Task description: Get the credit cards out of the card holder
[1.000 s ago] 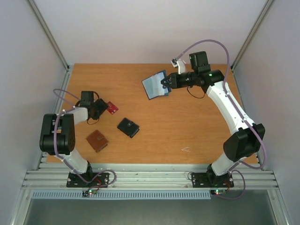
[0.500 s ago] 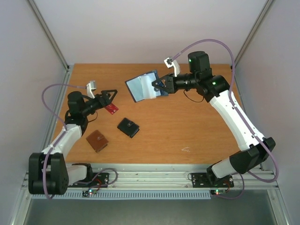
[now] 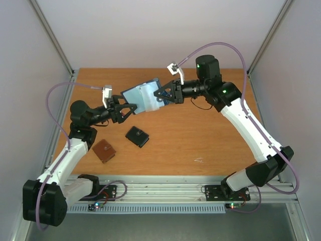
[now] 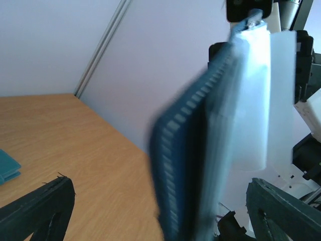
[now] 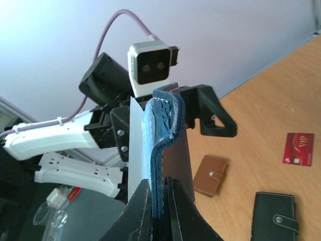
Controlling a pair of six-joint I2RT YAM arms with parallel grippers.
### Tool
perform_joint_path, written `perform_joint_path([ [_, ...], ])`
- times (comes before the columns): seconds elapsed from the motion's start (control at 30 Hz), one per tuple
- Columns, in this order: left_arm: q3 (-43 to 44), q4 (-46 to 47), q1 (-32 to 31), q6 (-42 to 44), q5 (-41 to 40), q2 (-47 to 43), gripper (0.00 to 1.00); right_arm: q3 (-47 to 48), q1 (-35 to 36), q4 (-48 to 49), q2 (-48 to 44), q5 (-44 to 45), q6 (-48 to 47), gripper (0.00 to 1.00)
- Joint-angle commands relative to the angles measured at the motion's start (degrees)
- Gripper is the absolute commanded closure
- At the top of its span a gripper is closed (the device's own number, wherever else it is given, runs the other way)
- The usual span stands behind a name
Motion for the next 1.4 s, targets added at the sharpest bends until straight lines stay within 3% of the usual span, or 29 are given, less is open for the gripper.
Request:
perform_joint_path([
  [0.0, 1.33, 2.04, -0.68, 1.35, -1.41, -0.13, 0.11, 1.33, 0.81, 2.38, 0.16, -4.11, -0.71, 0.99],
  [0.03, 1.30, 2.22, -0.85, 1.49, -1.03, -0.19, 0.16, 0.98, 0.85, 2.21, 0.15, -3.77, -0.90, 0.99],
  [0.07, 1.25, 2.49, -1.03, 1.72, -0.52, -0.26, 0.29, 0.70, 0.91, 1.97, 0.27, -3.03, -1.16, 0.99],
  [0.13, 1.18, 2.55, -1.39, 2.80, 0.22, -0.67, 0.66, 0.56, 0.86, 0.95, 0.79, -0.34, -1.44, 0.96],
  [0.2, 1.35, 1.92, -1.50, 3.26, 0.19, -0.91, 0.94, 1.15, 0.83, -1.79, 1.72, 5.74, -1.82, 0.83],
  [0.23, 1.41, 1.33, -1.51, 3.37, -0.05, -0.99, 0.99, 1.58, 0.83, -3.64, 2.22, 9.98, -1.90, 0.71],
  [0.37, 1.89, -7.16, -1.76, 6.58, -4.79, -1.63, 1.00, 3.40, 1.33, -10.94, 3.77, 25.38, -3.80, 0.40],
  [0.43, 2.70, -13.50, -2.81, 12.65, -6.94, -2.66, 1.00, 4.65, 4.21, -13.63, 4.33, 31.33, -7.51, 0.32],
  [0.6, 5.22, -28.36, -6.72, 28.23, -16.69, -4.17, 1.00, 5.69, 9.75, -13.38, 5.96, 31.44, -12.59, 0.02],
  [0.73, 5.66, -29.59, -6.94, 29.94, -19.22, -4.12, 1.00, 6.72, 12.04, -12.77, 8.57, 36.59, -12.16, 0.01],
  [0.83, 5.83, -28.53, -7.21, 29.37, -17.83, -4.24, 1.00, 9.01, 13.08, -15.28, 11.75, 41.26, -11.62, 0.03],
  [0.9, 5.72, -27.59, -7.33, 29.10, -14.99, -4.35, 1.00, 9.71, 13.22, -15.98, 12.52, 42.47, -10.75, 0.12],
  [1.0, 5.34, -25.59, -7.32, 27.55, -10.01, -4.44, 1.00, 9.38, 13.18, -15.11, 12.16, 43.45, -10.22, 0.44],
  [1.1, 4.99, -22.15, -7.31, 23.52, -7.34, -4.29, 0.99, 9.35, 12.41, -15.38, 11.87, 43.94, -9.77, 0.70],
  [1.2, 4.83, -18.84, -7.05, 20.16, -5.76, -4.52, 0.83, 8.08, 11.13, -14.91, 10.87, 41.64, -8.93, 0.93],
  [1.23, 4.79, -17.86, -6.90, 19.44, -5.25, -4.65, 0.78, 7.18, 10.56, -14.23, 10.28, 40.13, -8.53, 0.98],
  [1.37, 4.49, -15.84, -5.79, 17.71, -4.28, -5.11, 0.74, 2.04, 7.09, -9.23, 7.11, 28.16, -6.15, 0.99],
])
